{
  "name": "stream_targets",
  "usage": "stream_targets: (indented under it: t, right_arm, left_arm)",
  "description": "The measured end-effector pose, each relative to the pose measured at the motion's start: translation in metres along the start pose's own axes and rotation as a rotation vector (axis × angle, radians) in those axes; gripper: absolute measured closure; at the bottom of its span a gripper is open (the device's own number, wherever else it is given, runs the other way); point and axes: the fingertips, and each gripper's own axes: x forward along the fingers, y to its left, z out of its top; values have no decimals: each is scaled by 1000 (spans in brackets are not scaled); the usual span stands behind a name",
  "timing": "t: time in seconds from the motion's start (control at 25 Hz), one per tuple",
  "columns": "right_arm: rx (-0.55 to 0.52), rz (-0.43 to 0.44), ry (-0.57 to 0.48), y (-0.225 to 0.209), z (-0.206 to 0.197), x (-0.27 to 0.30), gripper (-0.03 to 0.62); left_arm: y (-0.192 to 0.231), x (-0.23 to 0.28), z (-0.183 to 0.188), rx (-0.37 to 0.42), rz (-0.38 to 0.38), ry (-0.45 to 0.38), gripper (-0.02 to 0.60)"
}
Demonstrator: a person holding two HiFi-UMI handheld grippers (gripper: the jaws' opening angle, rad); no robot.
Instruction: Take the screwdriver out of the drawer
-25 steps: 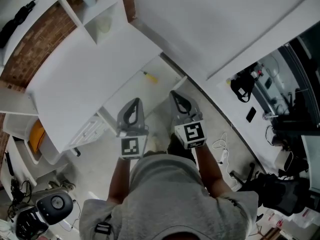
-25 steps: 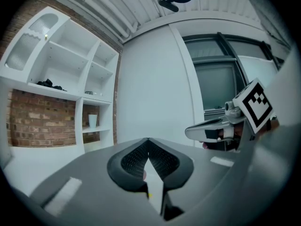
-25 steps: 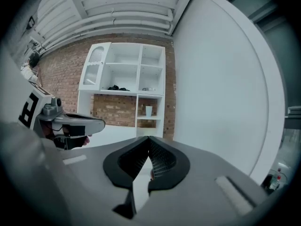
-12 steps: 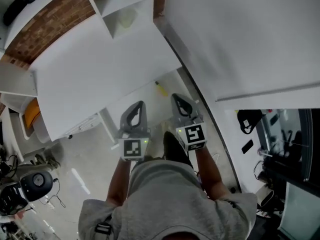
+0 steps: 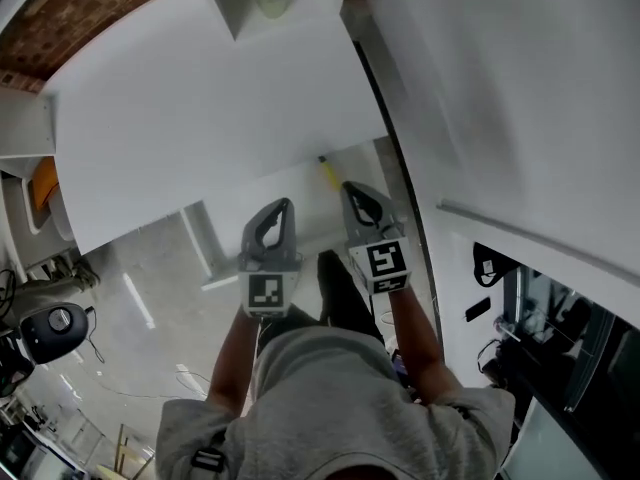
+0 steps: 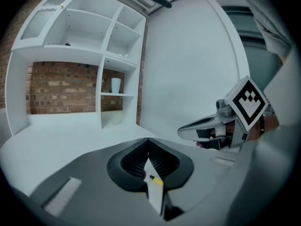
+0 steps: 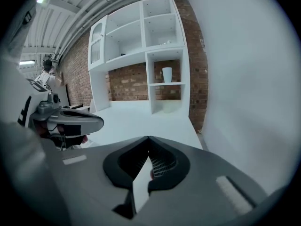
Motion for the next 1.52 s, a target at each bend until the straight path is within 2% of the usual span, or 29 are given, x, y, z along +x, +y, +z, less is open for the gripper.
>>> stream_targets:
  t: [0.36,0.6,0.88,1.0,1.2,1.36,1.52]
  right_arm:
    - [-7,87,153,-18,-69,66,591]
    - [-10,126,242,-25,-111,97,591]
    - [-17,153,333,-29,-142,125,591]
    - [-8,156,361,-30,-155,134,591]
    - [-9,147,425,-35,-173,146,589]
    - [8,171,510,-32,-193,156,481]
    - [-6,161,579,-29,-214,169,418]
  left_arm:
    - [3,46,-68,-50,10,94,569]
    - [11,64,-106,-102,48,139,569]
    - [20,79,-135,-128,78,156,570]
    - [20,80,-150,-139,83,191,569]
    - [19,82,-158,-138,83,201,569]
    - [19,80,-158,-137,94,202,569]
    - [24,77,-158,-142,106,196,569]
